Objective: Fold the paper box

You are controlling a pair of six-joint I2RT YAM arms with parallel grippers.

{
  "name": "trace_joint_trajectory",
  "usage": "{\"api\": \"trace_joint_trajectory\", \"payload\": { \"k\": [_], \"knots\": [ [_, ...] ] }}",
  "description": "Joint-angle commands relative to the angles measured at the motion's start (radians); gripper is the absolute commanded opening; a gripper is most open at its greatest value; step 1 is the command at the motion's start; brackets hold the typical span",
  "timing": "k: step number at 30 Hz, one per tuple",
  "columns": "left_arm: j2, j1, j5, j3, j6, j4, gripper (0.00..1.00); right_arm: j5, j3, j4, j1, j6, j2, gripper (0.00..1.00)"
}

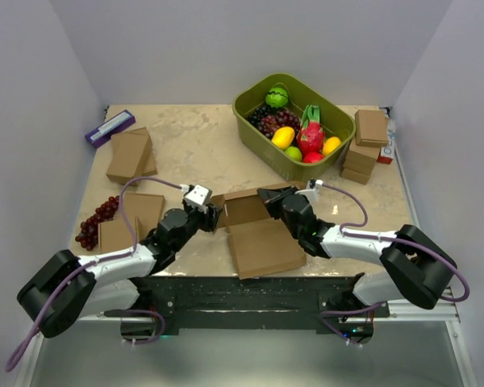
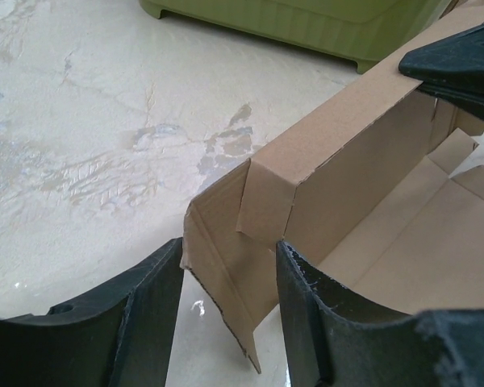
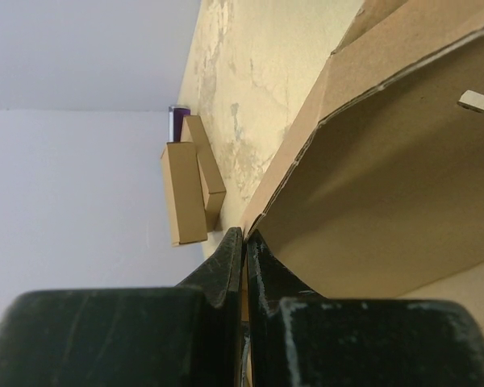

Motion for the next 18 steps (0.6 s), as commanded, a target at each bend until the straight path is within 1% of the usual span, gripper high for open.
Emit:
{"api": "trace_joint_trajectory", "payload": {
  "k": [1,8,11,12,14,15,18],
  "knots": [
    [0.054,-0.004,0.003,0.044,0.001,0.123,0.53,0.014,-0.014,-0.017,0.007,-0.039,-0.014,0.0],
    [0.074,-0.004,0.008,0.044,-0.037,0.158,0.53,0.011,-0.014,-0.006,0.007,-0.04,-0.009,0.0],
    [0.035,-0.004,-0.01,0.038,-0.038,0.118,0.59,0.017,-0.019,-0.009,0.007,-0.04,-0.014,0.0],
    [-0.007,-0.004,-0.026,0.034,-0.038,0.083,0.65,0.021,-0.019,-0.011,0.007,-0.042,-0.02,0.0],
    [-0.06,-0.004,-0.038,0.012,-0.033,0.04,0.71,0.026,-0.019,-0.017,0.007,-0.043,-0.025,0.0],
    [-0.111,-0.004,-0.052,0.005,-0.033,-0.006,0.76,0.026,-0.017,-0.018,0.007,-0.049,-0.032,0.0],
    [-0.19,-0.006,-0.056,-0.023,-0.045,-0.083,0.8,0.029,-0.016,-0.024,0.008,-0.057,-0.039,0.0]
  ]
}}
